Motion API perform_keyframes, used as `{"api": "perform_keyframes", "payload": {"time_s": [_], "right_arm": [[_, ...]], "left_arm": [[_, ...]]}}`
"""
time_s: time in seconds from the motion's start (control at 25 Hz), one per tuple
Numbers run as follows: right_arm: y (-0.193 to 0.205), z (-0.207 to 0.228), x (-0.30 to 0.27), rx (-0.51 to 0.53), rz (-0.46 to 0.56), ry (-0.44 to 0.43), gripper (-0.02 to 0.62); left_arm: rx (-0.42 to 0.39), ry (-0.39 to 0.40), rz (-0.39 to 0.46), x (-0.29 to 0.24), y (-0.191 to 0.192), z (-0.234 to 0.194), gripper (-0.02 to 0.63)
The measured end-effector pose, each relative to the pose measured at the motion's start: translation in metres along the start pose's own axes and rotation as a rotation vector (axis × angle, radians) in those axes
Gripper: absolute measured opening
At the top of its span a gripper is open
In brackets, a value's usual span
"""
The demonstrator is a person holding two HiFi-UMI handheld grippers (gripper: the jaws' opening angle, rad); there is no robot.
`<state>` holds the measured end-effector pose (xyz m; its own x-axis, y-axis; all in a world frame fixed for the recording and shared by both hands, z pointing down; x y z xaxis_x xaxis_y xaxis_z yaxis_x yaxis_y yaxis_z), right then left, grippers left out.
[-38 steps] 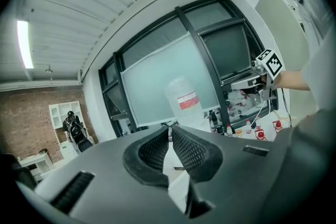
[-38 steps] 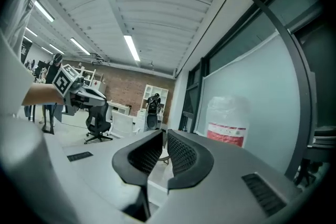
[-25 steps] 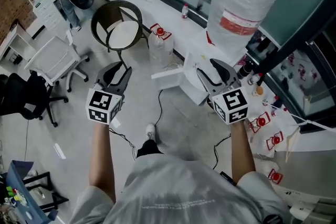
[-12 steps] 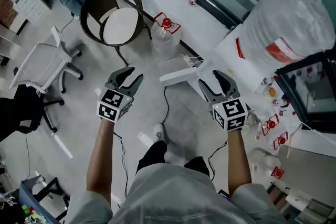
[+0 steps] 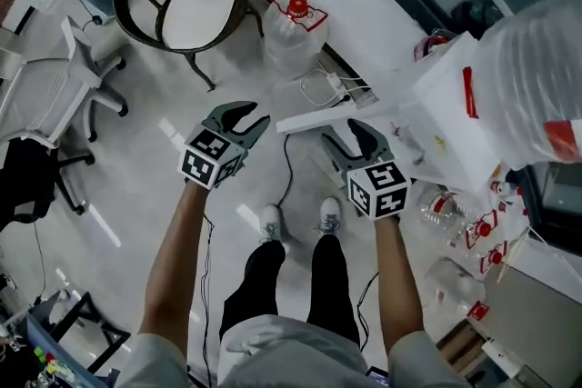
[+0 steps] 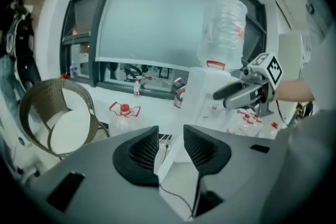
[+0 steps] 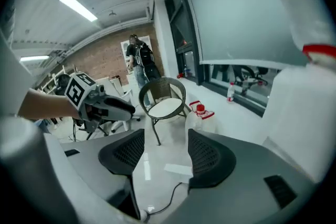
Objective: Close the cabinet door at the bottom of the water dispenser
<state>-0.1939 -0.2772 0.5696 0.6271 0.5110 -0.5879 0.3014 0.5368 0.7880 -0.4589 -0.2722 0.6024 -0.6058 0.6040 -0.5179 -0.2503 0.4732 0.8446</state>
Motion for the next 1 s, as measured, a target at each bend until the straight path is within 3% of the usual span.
{"api": "perform_keyframes", "payload": {"time_s": [0.08, 0.36, 0.56, 0.8, 1.0], "right_arm": [[0.025, 0.009, -0.027, -0.014, -0.029, -0.027, 0.268], [0.123, 0.047, -0.109, -0.036, -0.142, -0.042, 0.275], [0.174, 0.072, -0.144, -0.041, -0.189, -0.036, 0.276], [0.215, 0.083, -0.169, -0.048, -0.215, -0.004, 0.277], [0.234, 0.079, -0.171, -0.074, -0.225, 0.032, 0.277]], "left_arm": [[0.047, 0.01, -0.004, -0.028, 0.023, -0.005, 0.161], [0.091, 0.055, -0.162, -0.124, 0.129, -0.021, 0.163], [0.082, 0.113, -0.263, -0.185, 0.19, -0.022, 0.206], [0.1, 0.117, -0.324, -0.222, 0.24, -0.03, 0.245], [0.095, 0.138, -0.335, -0.236, 0.256, -0.03, 0.245]]}}
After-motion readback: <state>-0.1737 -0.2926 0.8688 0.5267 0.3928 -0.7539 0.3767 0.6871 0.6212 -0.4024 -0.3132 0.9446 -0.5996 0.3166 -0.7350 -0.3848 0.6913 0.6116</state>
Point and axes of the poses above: the fingertips, and each gripper's own axes: x backward along the fingers, z to its right, y out of its underside, the point moved 10 cm from there along x, backward along the fingers, and after that the axes turned 2 degrees about -x, right-handed, at the moved point
